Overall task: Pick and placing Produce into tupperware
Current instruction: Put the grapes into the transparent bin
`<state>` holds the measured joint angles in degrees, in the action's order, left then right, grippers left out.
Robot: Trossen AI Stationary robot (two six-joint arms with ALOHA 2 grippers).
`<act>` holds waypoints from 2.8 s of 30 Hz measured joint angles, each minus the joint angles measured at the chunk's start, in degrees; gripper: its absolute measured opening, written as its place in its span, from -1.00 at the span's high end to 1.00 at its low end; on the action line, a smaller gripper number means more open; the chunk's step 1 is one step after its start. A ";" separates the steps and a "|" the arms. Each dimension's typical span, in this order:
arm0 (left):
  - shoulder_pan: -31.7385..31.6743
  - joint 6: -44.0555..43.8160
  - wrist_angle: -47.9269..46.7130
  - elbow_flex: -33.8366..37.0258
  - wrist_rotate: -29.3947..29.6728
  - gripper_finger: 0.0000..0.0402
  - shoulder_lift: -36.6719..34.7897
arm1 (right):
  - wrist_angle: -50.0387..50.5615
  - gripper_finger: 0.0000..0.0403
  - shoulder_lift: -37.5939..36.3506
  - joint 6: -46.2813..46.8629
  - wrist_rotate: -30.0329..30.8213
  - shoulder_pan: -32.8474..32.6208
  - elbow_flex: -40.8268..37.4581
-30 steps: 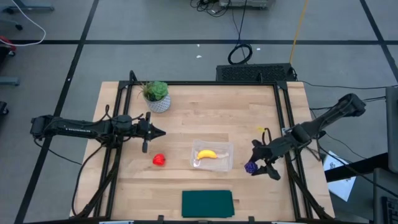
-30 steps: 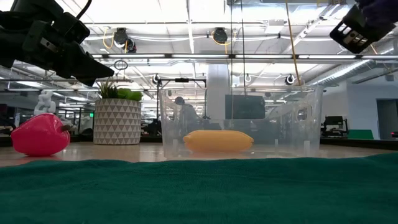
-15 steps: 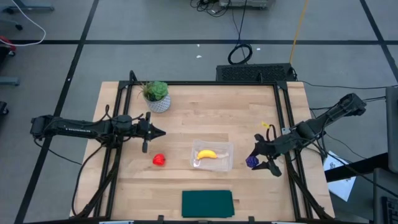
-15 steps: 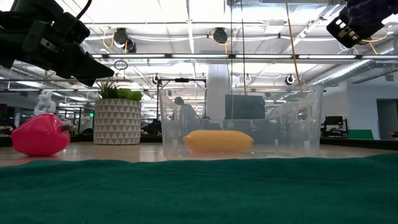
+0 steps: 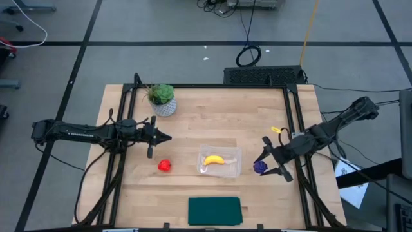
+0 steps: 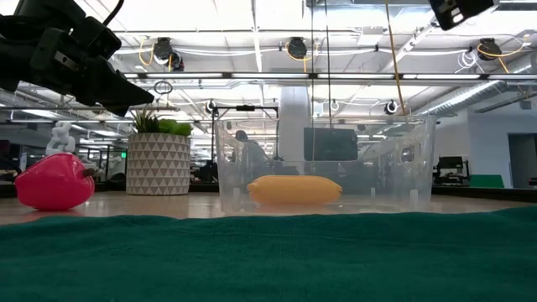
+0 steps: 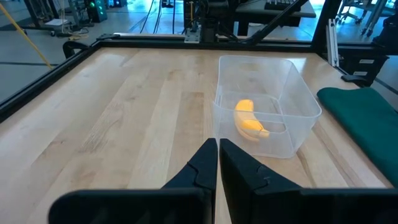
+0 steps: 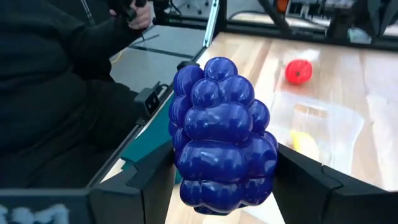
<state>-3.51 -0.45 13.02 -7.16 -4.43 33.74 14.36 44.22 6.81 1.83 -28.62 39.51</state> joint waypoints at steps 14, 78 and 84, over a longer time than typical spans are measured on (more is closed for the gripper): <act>0.02 0.15 0.02 0.00 0.00 0.88 0.00 | -5.87 -0.10 -9.97 -1.70 7.41 0.58 -7.82; 0.01 0.18 0.02 0.00 0.04 0.88 0.00 | -26.99 -0.10 -2.21 -3.62 13.03 8.44 -16.71; 0.00 0.18 0.02 0.00 0.04 0.88 0.00 | -25.58 -0.10 2.33 -1.44 13.04 8.44 -13.33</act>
<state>-3.51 -0.27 13.04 -7.16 -4.38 33.74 -11.22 46.55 5.37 14.86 -20.18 26.18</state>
